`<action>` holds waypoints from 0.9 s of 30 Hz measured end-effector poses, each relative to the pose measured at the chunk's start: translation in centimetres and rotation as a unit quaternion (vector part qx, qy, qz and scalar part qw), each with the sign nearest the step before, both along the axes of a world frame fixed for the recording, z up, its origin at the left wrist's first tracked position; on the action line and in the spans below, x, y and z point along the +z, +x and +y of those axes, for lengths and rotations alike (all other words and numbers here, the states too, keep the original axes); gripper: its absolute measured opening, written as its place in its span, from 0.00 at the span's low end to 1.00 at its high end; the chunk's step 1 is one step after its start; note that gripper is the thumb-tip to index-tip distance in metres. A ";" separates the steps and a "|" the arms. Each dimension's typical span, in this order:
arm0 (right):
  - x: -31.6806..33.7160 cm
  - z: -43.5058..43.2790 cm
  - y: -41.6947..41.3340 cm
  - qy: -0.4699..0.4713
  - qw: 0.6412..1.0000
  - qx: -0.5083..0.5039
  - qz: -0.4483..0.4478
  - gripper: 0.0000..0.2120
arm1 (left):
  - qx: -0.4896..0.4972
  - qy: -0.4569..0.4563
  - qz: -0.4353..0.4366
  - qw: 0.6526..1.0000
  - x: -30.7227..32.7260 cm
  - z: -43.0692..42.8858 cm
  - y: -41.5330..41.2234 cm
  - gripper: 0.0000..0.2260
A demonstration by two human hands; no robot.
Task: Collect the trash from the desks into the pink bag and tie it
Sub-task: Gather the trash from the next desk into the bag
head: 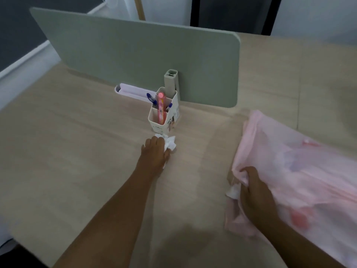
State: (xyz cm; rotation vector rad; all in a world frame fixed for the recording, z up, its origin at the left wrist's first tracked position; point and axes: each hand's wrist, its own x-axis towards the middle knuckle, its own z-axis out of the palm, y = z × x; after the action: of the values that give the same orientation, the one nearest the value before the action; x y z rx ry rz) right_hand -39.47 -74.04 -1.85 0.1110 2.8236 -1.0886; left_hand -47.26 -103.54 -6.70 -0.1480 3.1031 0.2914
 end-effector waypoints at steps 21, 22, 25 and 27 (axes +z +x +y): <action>10.0 17.2 10.6 -0.037 0.909 -0.372 0.183 0.09 | -0.330 0.298 -0.130 0.886 10.9 32.4 7.1 0.31; 10.4 17.9 10.8 -0.033 0.903 -0.387 0.182 0.10 | -0.312 0.333 -0.142 0.878 11.0 31.8 7.1 0.30; 11.5 19.6 11.3 -0.048 0.887 -0.422 0.182 0.11 | -0.260 0.264 -0.008 0.929 10.2 29.1 6.3 0.13; 12.1 20.4 11.7 -0.055 0.882 -0.430 0.188 0.12 | -0.196 0.139 0.147 0.959 9.3 27.0 6.0 0.18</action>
State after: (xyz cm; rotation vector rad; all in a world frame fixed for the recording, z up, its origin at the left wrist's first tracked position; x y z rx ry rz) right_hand -27.82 -53.66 10.29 1.3938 3.0674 -1.5354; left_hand -41.24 -76.57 2.63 0.5569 3.2231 0.7889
